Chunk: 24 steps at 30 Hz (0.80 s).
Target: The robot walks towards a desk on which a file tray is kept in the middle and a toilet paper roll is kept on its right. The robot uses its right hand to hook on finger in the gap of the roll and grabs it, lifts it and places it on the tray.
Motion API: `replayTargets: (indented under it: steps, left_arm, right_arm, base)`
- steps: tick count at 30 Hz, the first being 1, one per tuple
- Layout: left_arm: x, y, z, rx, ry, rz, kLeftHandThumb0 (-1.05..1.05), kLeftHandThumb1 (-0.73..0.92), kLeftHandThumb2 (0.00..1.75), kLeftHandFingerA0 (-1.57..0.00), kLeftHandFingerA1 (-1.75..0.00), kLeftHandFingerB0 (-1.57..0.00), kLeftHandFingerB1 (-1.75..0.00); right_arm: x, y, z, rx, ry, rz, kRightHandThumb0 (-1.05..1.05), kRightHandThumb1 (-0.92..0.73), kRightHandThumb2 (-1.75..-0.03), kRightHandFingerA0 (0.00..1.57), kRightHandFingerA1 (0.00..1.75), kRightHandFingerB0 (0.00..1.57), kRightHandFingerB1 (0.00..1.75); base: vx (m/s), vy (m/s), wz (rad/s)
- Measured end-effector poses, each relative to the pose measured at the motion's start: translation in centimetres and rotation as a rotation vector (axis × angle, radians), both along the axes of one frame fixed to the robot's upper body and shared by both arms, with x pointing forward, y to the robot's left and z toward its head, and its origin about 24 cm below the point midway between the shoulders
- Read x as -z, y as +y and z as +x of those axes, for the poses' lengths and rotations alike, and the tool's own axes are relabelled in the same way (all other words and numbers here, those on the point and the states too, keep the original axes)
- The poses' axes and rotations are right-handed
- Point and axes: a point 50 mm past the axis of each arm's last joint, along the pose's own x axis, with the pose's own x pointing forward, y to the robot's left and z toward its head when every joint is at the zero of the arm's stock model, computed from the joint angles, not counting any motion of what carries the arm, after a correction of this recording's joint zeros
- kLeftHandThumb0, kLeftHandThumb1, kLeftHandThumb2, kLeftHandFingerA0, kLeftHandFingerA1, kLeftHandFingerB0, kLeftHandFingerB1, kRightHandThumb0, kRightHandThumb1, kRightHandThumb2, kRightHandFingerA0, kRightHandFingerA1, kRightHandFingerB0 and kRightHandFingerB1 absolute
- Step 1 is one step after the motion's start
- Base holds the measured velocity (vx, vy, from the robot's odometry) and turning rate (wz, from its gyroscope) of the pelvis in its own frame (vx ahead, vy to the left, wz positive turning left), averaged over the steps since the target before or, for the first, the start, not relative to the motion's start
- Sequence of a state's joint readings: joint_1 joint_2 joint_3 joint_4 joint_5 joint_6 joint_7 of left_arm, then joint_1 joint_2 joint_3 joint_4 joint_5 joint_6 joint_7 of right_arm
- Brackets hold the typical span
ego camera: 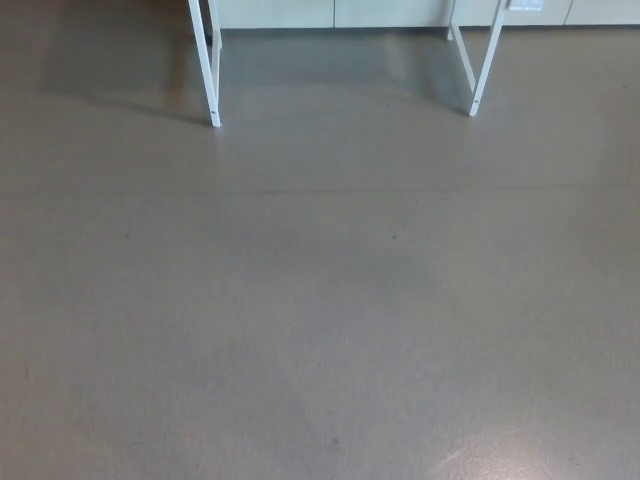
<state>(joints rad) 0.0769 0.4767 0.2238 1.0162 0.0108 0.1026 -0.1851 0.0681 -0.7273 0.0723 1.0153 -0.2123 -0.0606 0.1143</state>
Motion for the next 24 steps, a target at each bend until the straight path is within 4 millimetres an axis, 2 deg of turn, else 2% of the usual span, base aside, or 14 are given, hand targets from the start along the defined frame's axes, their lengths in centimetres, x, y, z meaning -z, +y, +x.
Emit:
replayTargets:
  steps: [2, 4, 5, 9, 10, 11, 12, 13, 14, 16, 17, 21, 23, 24]
  left_arm:
    - [0.1, 0.1, -0.4, -0.023, 0.002, -0.025, -0.38, 0.53, 1.12, -0.20, -0.65, -0.17, -0.61]
    - [0.2, 0.1, -0.6, -0.036, 0.004, -0.042, -0.65, 0.76, 0.66, -0.15, -0.73, -0.15, -0.64]
    - [0.2, 0.1, -0.8, -0.051, 0.000, -0.054, -0.59, 0.53, 1.06, -0.10, -0.63, -0.07, -0.59]
    - [0.2, 0.3, -1.2, -0.094, -0.020, -0.088, -0.80, 0.57, 1.04, -0.12, -0.64, -0.06, -0.58]
    - [0.3, 0.3, -1.4, -0.094, -0.017, -0.092, -0.79, 0.55, 1.02, -0.15, -0.65, -0.11, -0.60]
    - [0.3, 0.3, -1.5, -0.093, -0.014, -0.095, -0.75, 0.81, 0.63, -0.13, -0.71, -0.11, -0.60]
    - [0.3, 0.2, -1.7, -0.093, -0.011, -0.100, -0.75, 0.81, 0.63, -0.13, -0.71, -0.11, -0.60]
    - [0.3, 0.2, -1.7, -0.095, -0.011, -0.103, -0.49, 0.58, 1.15, -0.05, -0.60, 0.00, -0.55]
    - [0.3, 0.2, -1.8, -0.097, -0.013, -0.107, -0.76, 0.80, 0.65, -0.07, -0.71, -0.07, -0.60]
    - [0.2, 0.3, -1.8, -0.104, -0.027, -0.117, -0.75, 0.82, 0.64, -0.05, -0.72, -0.07, -0.59]
    - [0.2, 0.3, -1.8, -0.107, -0.032, -0.120, -0.80, 0.56, 1.03, -0.04, -0.62, -0.08, -0.58]
    - [0.2, 0.3, -2.1, -0.122, -0.045, -0.140, -0.71, 0.57, 1.06, 0.00, -0.59, -0.14, -0.61]
    - [0.3, 0.3, -2.4, -0.128, -0.042, -0.147, -0.39, 0.53, 1.13, -0.13, -0.63, -0.04, -0.55]
    - [0.5, 0.2, -2.6, -0.132, -0.038, -0.150, -0.40, 0.51, 1.12, -0.14, -0.64, -0.05, -0.56]
  right_arm:
    - [0.2, 0.2, -0.1, -0.025, 0.017, 0.002, -0.69, -0.43, -0.76, 0.04, 0.27, 0.11, 0.29]
    - [0.2, 0.1, -0.3, -0.019, 0.012, 0.013, -0.69, -0.43, -0.77, 0.06, 0.28, 0.09, 0.25]
    - [0.2, 0.0, -0.5, -0.014, 0.012, 0.016, -0.71, -0.43, -0.78, 0.06, 0.28, 0.08, 0.25]
    - [0.2, -0.2, -1.0, 0.001, -0.003, 0.033, -0.75, -0.47, -0.83, 0.00, 0.23, 0.09, 0.22]
    - [0.2, -0.2, -1.0, 0.000, -0.004, 0.034, -0.76, -0.55, -0.57, 0.04, 0.27, 0.08, 0.25]
    - [0.1, -0.2, -1.0, -0.001, -0.005, 0.035, -0.74, -0.46, -0.80, 0.05, 0.27, 0.09, 0.25]
    - [0.2, -0.2, -1.2, -0.003, -0.005, 0.036, -0.74, -0.46, -0.80, 0.05, 0.27, 0.09, 0.25]
    - [0.2, -0.2, -1.2, -0.005, -0.004, 0.036, -0.75, -0.47, -0.81, 0.06, 0.29, 0.09, 0.25]
    - [0.2, -0.2, -1.3, -0.007, -0.003, 0.036, -0.76, -0.48, -0.82, 0.05, 0.27, 0.09, 0.25]
    - [0.2, -0.2, -1.3, -0.011, 0.000, 0.032, -0.77, -0.47, -0.82, 0.05, 0.28, 0.09, 0.25]
    - [0.3, -0.2, -1.3, -0.013, 0.002, 0.031, -0.78, -0.49, -0.84, 0.00, 0.19, 0.09, 0.22]
    - [0.2, -0.2, -1.1, -0.017, 0.005, 0.028, -0.78, -0.47, -0.84, 0.06, 0.33, 0.08, 0.22]
    - [0.3, -0.1, -1.0, -0.030, 0.011, 0.027, -0.79, -0.55, -0.57, 0.06, 0.28, 0.07, 0.24]
    - [0.3, 0.0, -0.8, -0.038, 0.008, 0.030, -0.75, -0.46, -0.82, 0.05, 0.33, 0.08, 0.22]
  base:
    - [0.00, 0.000, 0.00]
    - [0.00, 0.000, 0.00]
    - [0.00, 0.000, 0.00]
    - [0.00, 0.000, 0.00]
    - [0.00, 0.000, 0.00]
    - [0.00, 0.000, 0.00]
    - [0.00, 0.000, 0.00]
    - [0.00, 0.000, 0.00]
    - [0.00, 0.000, 0.00]
    - [0.00, 0.000, 0.00]
    - [0.00, 0.000, 0.00]
    - [0.00, 0.000, 0.00]
    - [0.00, 0.000, 0.00]
    - [0.00, 0.000, 0.00]
